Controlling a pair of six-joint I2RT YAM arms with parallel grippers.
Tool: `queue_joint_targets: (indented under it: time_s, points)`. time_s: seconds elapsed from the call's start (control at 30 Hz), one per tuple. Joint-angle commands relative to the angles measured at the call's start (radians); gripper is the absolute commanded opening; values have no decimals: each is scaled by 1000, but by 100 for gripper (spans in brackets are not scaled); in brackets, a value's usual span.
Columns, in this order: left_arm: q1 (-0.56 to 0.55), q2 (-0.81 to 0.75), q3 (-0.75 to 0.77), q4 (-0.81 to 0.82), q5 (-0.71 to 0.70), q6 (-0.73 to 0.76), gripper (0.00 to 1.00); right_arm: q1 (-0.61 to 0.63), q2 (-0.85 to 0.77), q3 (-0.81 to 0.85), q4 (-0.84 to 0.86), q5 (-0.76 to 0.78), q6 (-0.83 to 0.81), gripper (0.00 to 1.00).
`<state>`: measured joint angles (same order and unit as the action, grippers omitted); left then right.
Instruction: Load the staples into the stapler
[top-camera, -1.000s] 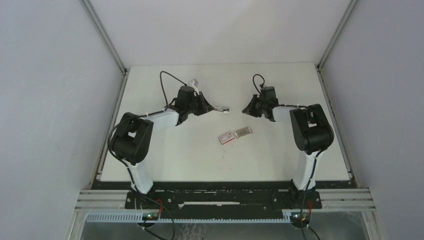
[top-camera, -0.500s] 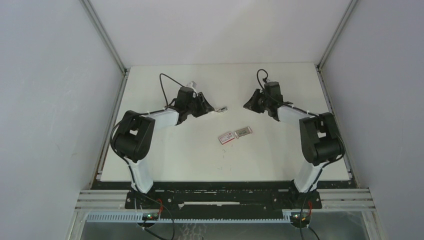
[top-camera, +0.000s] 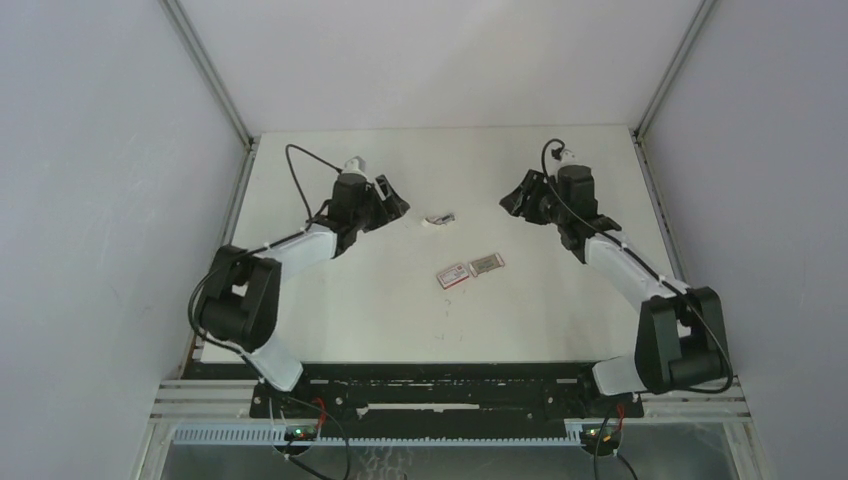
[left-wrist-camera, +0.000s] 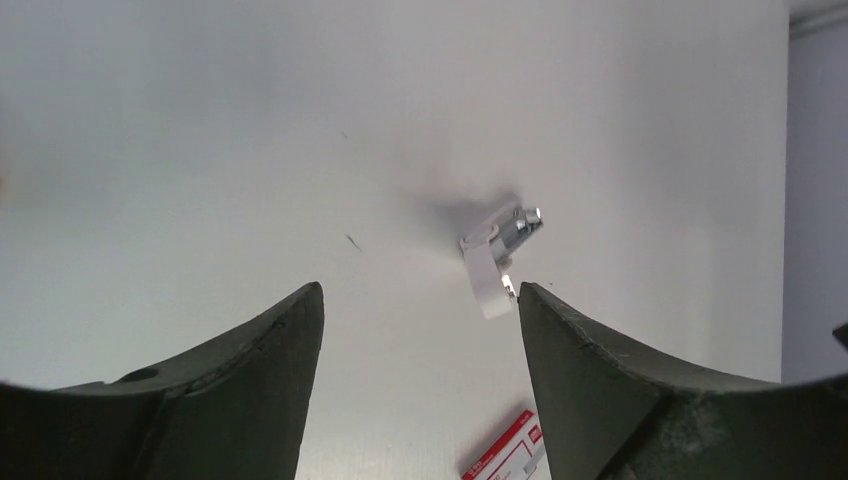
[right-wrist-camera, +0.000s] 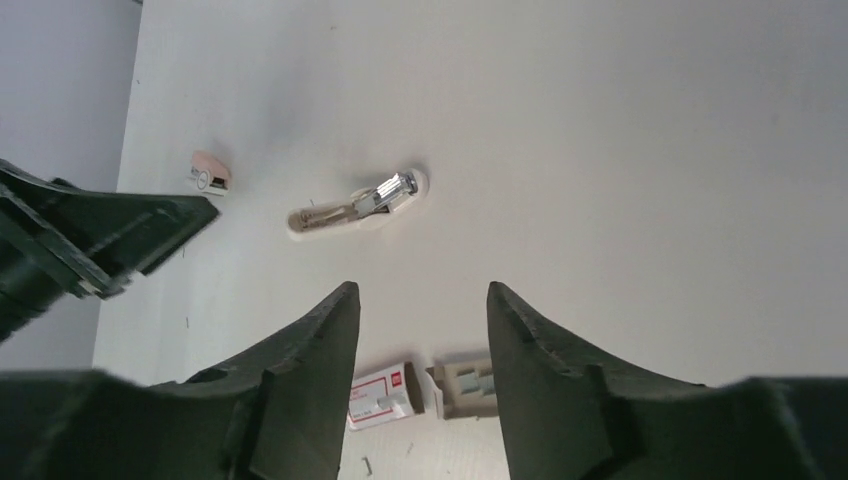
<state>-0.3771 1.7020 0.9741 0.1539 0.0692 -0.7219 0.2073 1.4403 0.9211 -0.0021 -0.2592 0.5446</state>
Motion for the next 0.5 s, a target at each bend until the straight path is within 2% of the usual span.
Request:
queue_joint_targets:
  time_s: [0.0,0.23,0.47]
  points:
    - [54,-133,-35,-39,-160,28,76,-25,-124,-51,-1,34,-64,52]
    - [163,-155,-108,-67,-267,-57,76,-46,-214,-99,-25,22,-109,60]
    - [216,-109,-97,-104,-310,-96,75,-51,-230,-106,-31,-8,-113,64]
